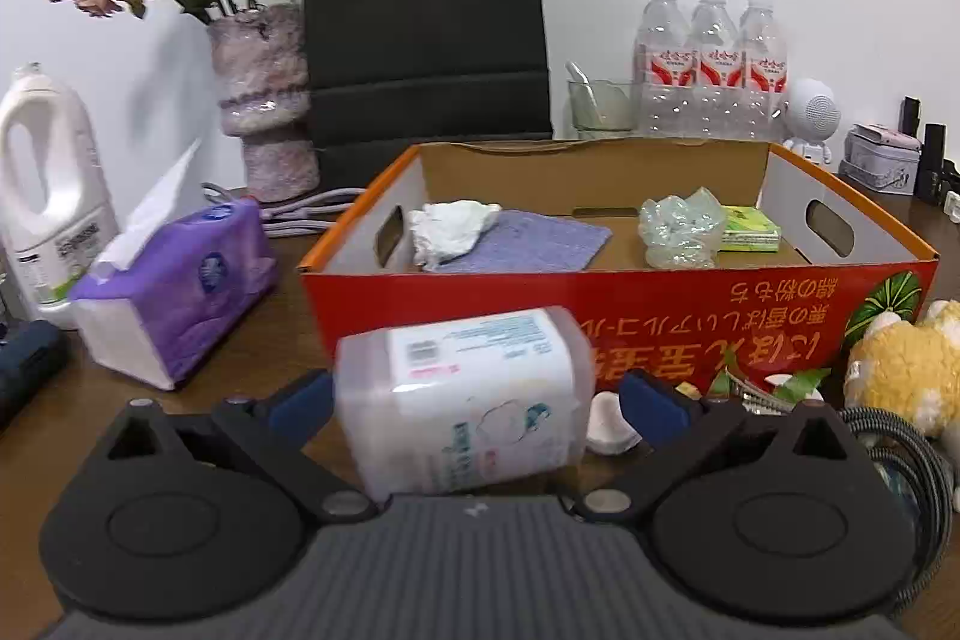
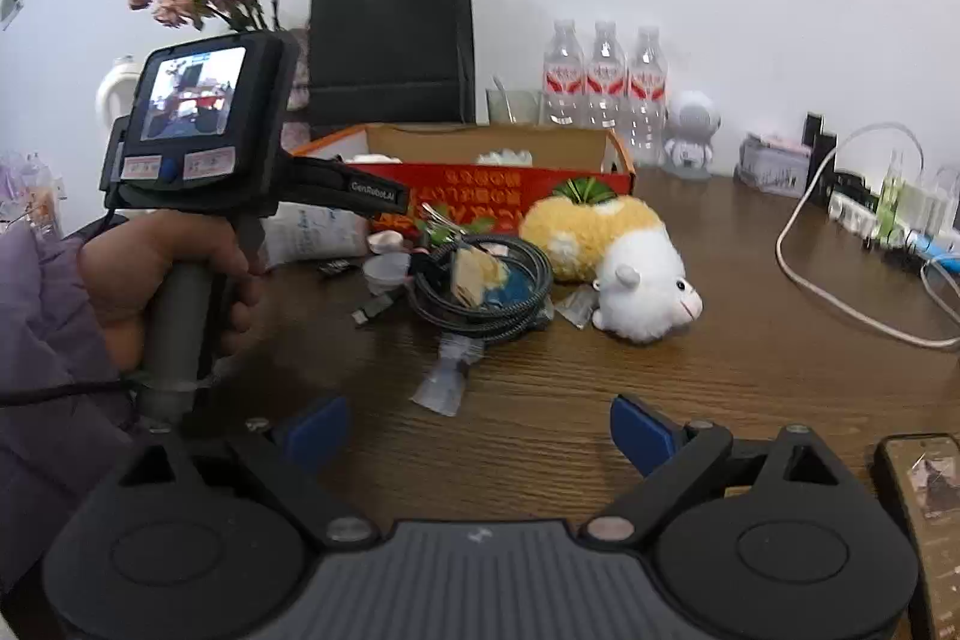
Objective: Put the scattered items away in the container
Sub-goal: 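Grasp the white cotton-swab tub with the left tool while the right tool grasps the braided cable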
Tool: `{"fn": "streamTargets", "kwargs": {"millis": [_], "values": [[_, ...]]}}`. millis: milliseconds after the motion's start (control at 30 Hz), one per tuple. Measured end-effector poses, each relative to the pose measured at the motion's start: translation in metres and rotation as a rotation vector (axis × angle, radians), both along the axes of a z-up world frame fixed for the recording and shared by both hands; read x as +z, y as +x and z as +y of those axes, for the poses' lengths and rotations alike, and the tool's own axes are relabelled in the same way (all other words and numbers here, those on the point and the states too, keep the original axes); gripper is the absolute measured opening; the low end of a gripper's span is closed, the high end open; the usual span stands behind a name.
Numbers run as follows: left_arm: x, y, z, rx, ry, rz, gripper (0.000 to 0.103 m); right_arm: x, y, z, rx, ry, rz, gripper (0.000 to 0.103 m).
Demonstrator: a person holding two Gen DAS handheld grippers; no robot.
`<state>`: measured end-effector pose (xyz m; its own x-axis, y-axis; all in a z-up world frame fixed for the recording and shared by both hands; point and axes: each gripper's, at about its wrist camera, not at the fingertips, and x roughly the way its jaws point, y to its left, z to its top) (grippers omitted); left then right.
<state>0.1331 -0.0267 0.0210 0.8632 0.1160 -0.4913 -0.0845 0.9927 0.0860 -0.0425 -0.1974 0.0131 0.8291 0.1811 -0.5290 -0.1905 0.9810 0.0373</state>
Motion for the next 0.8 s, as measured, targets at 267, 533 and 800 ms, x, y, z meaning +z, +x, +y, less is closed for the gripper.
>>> {"fn": "streamTargets", "kwargs": {"millis": [267, 533, 800], "values": [[0.018, -0.041, 0.024, -0.031, -0.034, -0.108, 0.085, 0.014, 0.059, 0.013, 0.084, 0.047, -0.008, 0.073], [0.039, -0.122, 0.082, 0.014, -0.080, -0.145, 0.085, 0.013, 0.128, 0.054, 0.157, 0.053, 0.080, 0.046], [0.024, -0.164, 0.124, 0.054, -0.101, -0.103, 0.085, -0.005, 0.140, 0.059, 0.109, 0.010, 0.148, 0.034]]}}
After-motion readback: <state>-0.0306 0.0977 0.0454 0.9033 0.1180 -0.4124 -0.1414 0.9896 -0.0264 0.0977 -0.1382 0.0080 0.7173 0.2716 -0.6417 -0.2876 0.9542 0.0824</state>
